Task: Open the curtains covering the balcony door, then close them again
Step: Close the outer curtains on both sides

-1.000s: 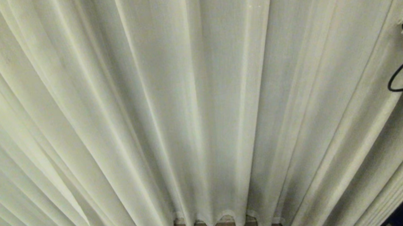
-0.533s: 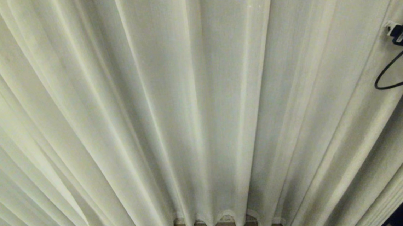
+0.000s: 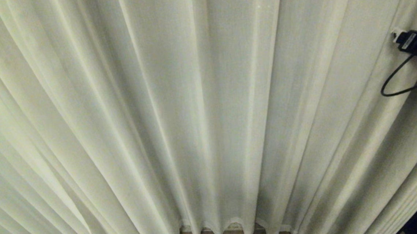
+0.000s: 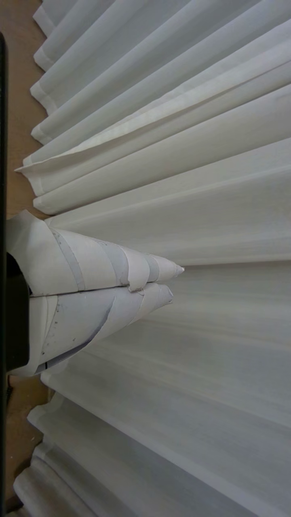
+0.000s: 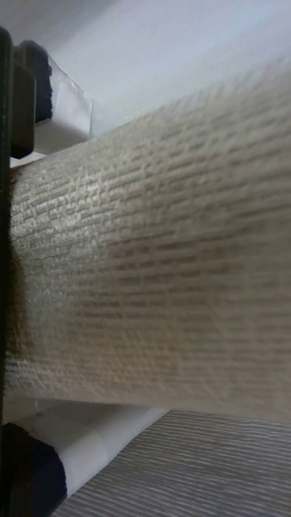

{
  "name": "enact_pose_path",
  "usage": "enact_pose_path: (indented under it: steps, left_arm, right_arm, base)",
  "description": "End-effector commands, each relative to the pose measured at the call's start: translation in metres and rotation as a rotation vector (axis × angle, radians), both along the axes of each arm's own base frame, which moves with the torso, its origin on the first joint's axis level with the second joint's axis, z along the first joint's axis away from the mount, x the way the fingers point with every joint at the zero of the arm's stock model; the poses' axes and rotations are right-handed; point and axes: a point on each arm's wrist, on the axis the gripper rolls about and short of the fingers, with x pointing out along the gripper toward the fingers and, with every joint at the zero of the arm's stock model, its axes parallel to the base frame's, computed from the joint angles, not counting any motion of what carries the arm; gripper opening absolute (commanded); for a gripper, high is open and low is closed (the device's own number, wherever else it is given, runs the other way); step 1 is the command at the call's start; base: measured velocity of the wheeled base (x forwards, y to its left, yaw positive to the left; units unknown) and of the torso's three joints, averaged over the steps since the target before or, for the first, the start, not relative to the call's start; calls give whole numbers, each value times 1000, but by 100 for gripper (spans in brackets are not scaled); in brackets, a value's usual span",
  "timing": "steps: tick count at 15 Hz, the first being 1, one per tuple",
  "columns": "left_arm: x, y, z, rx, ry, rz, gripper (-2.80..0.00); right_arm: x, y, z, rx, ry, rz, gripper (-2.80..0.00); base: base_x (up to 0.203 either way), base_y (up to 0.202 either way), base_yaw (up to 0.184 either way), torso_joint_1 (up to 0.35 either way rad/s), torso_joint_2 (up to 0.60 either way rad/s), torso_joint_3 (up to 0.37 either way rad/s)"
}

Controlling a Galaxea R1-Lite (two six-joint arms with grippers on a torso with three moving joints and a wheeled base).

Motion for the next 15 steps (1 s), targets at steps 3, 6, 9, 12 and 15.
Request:
enact_pose_path:
  steps: [3, 6, 9, 12, 15]
  left_arm:
    - [0, 0, 0, 0, -1, 1, -280]
    - [0, 0, 0, 0, -1, 1, -280]
    - [0, 0, 0, 0, -1, 1, -280]
    - [0, 0, 0, 0, -1, 1, -280]
    - [0, 0, 0, 0, 0, 1, -280]
  right_arm:
    - [2, 7, 2, -4, -15, 16, -280]
    - [-2, 12, 9, -15, -48, 26, -280]
    - [-7, 24, 17, -19, -63, 48, -280]
    - [-12, 41, 25, -27, -77, 78, -280]
    - [-21, 62, 34, -37, -110, 115, -280]
  base:
    - [0, 0, 0, 0, 0, 0]
    - [0, 0, 0, 0, 0, 0]
    - [0, 0, 0, 0, 0, 0]
    - [0, 0, 0, 0, 0, 0]
    - [0, 0, 0, 0, 0, 0]
